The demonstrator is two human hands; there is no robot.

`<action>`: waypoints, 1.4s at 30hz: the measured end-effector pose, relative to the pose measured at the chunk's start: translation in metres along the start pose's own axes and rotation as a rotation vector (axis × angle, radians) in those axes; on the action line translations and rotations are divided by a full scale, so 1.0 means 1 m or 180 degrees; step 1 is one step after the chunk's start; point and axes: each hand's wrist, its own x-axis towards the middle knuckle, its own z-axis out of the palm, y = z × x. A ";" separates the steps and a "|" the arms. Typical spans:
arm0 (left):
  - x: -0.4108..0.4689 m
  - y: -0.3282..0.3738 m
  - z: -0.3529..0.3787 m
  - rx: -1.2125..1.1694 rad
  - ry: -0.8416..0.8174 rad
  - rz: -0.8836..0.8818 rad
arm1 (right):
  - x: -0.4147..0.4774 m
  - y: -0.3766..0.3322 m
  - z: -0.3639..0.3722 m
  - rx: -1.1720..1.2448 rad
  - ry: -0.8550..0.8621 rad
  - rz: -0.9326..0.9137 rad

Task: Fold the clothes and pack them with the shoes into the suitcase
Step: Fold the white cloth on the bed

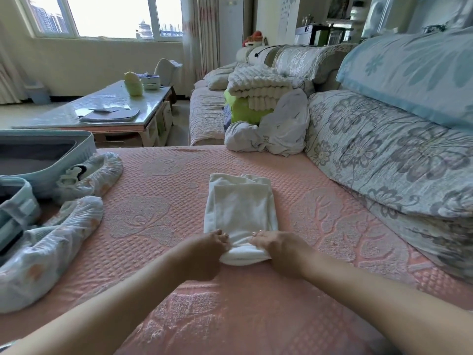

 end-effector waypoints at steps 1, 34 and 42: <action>-0.001 -0.001 -0.009 -0.0258 0.0081 -0.0243 | 0.002 0.001 -0.010 0.0094 -0.0012 0.0059; 0.105 -0.025 0.003 -0.0363 0.0917 -0.0463 | 0.108 0.052 -0.021 0.0786 0.0472 0.1912; 0.110 -0.033 0.016 -0.0606 0.0592 -0.0387 | 0.093 0.054 -0.003 -0.0271 0.1420 0.0870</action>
